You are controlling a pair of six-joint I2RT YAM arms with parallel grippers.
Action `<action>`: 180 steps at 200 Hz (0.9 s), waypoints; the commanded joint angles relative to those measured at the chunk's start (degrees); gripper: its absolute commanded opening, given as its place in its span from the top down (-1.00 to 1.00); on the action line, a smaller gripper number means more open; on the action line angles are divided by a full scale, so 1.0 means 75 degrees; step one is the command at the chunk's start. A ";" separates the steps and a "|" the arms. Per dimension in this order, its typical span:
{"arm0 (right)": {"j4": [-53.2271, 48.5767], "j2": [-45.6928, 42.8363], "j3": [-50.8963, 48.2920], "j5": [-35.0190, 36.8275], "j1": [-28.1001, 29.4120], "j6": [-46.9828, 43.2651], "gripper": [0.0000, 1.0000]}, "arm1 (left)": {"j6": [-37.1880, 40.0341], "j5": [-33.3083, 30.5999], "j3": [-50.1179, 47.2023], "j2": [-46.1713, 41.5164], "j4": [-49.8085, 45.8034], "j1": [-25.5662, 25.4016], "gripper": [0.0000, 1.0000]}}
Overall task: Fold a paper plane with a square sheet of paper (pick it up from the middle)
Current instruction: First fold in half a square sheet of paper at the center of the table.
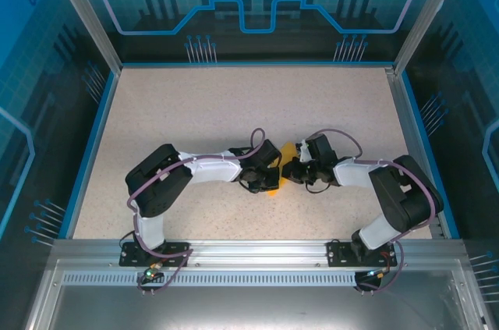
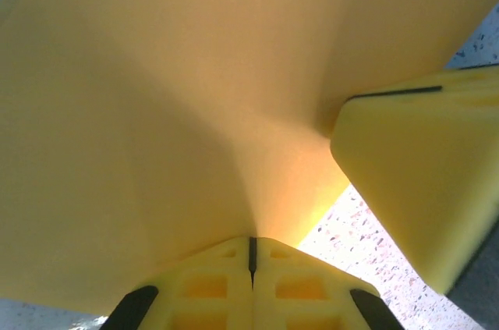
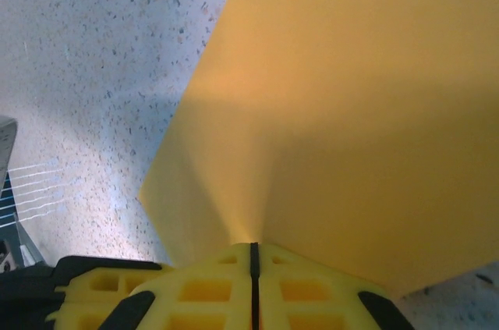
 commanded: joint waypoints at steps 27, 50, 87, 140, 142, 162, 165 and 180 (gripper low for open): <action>-0.0212 -0.0150 -0.0339 -0.0222 0.0053 -0.0247 0.84 | -0.0090 -0.0257 0.0145 0.0220 -0.0441 -0.0040 0.89; -0.0345 -0.0030 -0.0273 -0.0112 0.0041 -0.0328 0.85 | -0.0079 -0.0224 0.0173 0.0233 -0.0453 -0.0040 0.89; -0.0578 0.0128 -0.0067 -0.0039 0.0018 -0.0399 0.85 | 0.0035 0.0116 0.0210 0.0005 -0.0178 -0.0040 0.87; -0.0701 0.0199 -0.0031 -0.0015 0.0014 -0.0432 0.86 | 0.0115 0.0468 0.0162 -0.0008 0.0679 0.0063 0.85; -0.0698 0.0196 -0.0028 -0.0015 0.0018 -0.0431 0.87 | 0.0113 0.0455 0.0168 0.0012 0.0659 0.0065 0.85; -0.0685 0.0243 0.0023 -0.0039 0.0000 -0.0438 0.87 | 0.0097 0.0503 0.0133 0.0191 0.0501 0.0123 0.85; -0.0686 0.0245 0.0040 -0.0048 -0.0004 -0.0441 0.87 | 0.0097 0.0494 0.0130 0.0213 0.0465 0.0124 0.85; -0.0685 0.0258 0.0071 -0.0085 -0.0040 -0.0458 0.87 | 0.0083 0.0476 0.0076 0.0289 0.0227 0.0124 0.86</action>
